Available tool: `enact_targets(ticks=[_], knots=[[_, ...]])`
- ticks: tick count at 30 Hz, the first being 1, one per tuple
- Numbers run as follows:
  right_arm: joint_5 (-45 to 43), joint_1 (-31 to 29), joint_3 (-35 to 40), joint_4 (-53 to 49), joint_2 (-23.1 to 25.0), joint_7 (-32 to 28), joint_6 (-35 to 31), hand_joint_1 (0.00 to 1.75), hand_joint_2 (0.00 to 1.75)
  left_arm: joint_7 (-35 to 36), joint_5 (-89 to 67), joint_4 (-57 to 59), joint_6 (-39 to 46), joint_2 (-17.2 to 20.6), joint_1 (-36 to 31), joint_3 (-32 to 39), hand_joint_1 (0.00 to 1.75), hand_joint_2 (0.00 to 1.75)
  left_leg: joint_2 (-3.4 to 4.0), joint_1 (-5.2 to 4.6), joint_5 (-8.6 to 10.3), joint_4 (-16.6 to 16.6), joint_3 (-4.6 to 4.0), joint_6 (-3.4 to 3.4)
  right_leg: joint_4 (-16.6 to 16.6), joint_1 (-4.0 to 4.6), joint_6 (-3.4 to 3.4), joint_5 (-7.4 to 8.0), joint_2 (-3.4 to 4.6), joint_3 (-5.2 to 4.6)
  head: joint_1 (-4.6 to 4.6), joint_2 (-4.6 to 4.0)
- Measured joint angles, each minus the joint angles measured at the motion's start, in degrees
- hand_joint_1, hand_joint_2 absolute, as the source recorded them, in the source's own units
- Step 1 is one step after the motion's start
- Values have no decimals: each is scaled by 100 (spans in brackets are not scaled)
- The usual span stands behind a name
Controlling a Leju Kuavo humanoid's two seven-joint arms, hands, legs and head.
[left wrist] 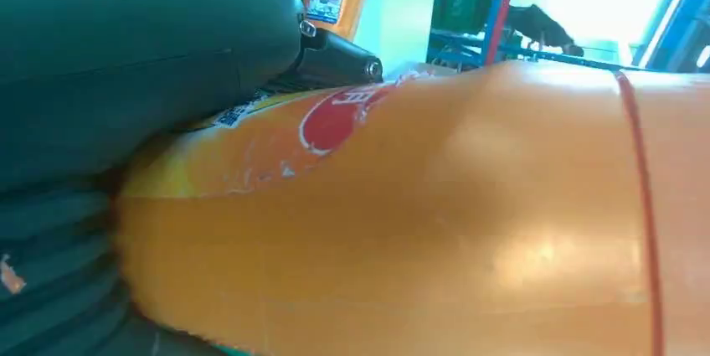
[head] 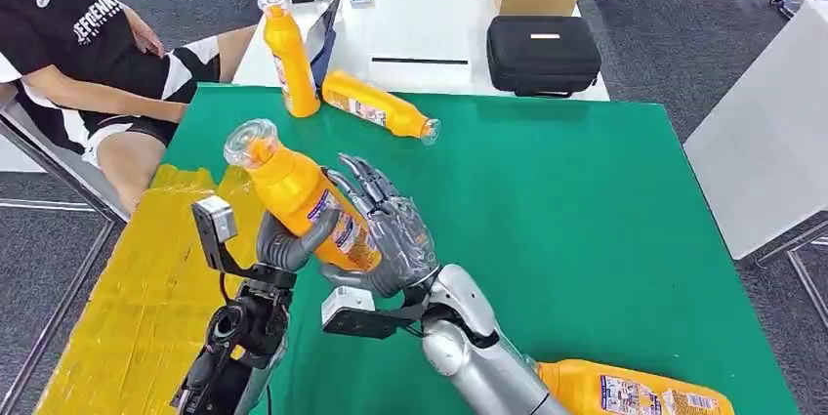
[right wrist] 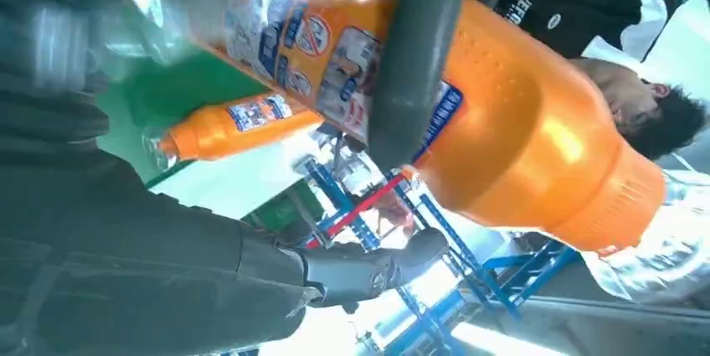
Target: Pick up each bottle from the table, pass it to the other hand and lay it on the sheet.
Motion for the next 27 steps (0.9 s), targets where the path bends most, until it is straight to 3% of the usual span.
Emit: enact_targets(ticks=[15, 21, 25, 27], knots=[[-31, 45, 0, -197, -94, 4, -24, 0, 175, -7, 131, 50, 173, 13, -2, 55, 175, 175, 0, -1, 0, 0, 0, 0, -1, 0, 0, 0, 0, -1, 0, 0], [-28, 96, 0, -343, -153, 22, -98, 0, 175, -192, -307, 50, 827, 48, -39, 111, 175, 175, 0, 0, 0, 0, 0, 0, 0, 0, 0, 0, 0, -1, 2, 0], [4, 132, -2, -437, -188, 52, -193, 0, 175, -374, -1346, 50, 1991, 66, -91, 120, 175, 175, 2, 0, 0, 0, -1, 0, 0, 0, 0, 0, 0, -2, 2, 0], [4, 132, -2, -437, -188, 52, -193, 0, 175, -374, -1346, 50, 1991, 66, -91, 120, 175, 175, 2, 0, 0, 0, -1, 0, 0, 0, 0, 0, 0, -2, 2, 0]])
